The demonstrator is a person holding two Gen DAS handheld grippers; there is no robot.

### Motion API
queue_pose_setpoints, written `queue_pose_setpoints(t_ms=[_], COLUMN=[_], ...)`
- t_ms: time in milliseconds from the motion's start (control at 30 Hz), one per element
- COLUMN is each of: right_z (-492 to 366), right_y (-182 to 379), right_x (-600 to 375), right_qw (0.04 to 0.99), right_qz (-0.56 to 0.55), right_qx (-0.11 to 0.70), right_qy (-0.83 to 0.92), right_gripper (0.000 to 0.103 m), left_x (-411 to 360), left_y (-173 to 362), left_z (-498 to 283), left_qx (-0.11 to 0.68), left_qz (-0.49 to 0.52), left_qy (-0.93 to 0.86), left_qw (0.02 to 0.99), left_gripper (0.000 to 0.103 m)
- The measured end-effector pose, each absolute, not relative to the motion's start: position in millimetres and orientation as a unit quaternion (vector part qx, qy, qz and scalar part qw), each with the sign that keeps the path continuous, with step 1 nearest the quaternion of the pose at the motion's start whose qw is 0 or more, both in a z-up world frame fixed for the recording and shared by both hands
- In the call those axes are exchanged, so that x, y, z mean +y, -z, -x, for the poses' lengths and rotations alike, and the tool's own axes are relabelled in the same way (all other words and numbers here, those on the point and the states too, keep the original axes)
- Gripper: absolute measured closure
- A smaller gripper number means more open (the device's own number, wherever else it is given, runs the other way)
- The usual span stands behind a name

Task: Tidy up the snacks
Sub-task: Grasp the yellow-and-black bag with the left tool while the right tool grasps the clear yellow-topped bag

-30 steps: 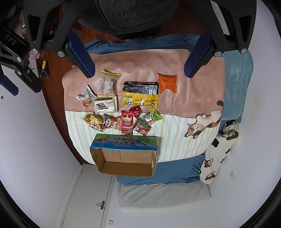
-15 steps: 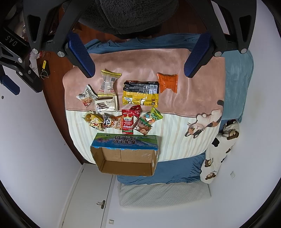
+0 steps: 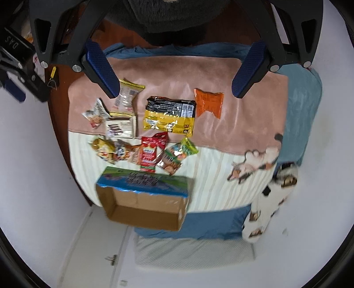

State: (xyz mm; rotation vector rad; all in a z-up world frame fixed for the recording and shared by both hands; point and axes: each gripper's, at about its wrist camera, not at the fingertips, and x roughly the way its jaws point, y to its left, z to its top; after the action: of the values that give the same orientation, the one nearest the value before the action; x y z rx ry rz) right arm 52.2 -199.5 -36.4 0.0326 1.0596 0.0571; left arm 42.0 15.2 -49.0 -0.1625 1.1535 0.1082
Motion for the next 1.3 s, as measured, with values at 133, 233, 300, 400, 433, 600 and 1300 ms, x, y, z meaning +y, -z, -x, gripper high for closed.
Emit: queue_pose_setpoints(t_ms=[133,233,300,400,433,600,1300], right_z=[-92.7,-129.7,-151.4,-189.7,-199.2,-223.8,-185.1], right_y=[91.8,138.8,165.5,210.6,223.6,278.2,386.4], right_x=[-199.0,-201.5,-200.7,-208.4,-211.0,-226.7,-207.9], right_qw=[0.835,0.815,0.806,0.777,0.768,0.716,0.648], right_qz=[-0.032,-0.035,-0.026,-0.054,-0.065,-0.122,-0.201], right_qx=[0.549,0.578,0.591,0.627,0.637,0.687,0.733], right_qy=[-0.028,-0.024,-0.018,-0.021,-0.023,-0.023,-0.042], right_gripper=[0.0,0.0,0.0,0.0,0.0,0.0,0.041], left_x=[29.5,37.7,41.5,45.3,46.7,55.5,34.8], left_y=[105.4,152.8,185.8,225.9,238.6,285.3,337.1], left_z=[-73.0,-101.2,-119.1,-138.7,-144.7,-169.1,-188.5], left_qx=[0.593,0.632,0.657,0.683,0.688,0.695,0.697], left_qz=[0.109,0.15,0.188,0.246,0.269,0.361,0.346], left_qy=[-0.075,-0.081,-0.079,-0.082,-0.083,-0.107,-0.182], left_qw=[0.794,0.756,0.726,0.683,0.669,0.612,0.601], left_gripper=[0.0,0.0,0.0,0.0,0.001,0.001,0.013])
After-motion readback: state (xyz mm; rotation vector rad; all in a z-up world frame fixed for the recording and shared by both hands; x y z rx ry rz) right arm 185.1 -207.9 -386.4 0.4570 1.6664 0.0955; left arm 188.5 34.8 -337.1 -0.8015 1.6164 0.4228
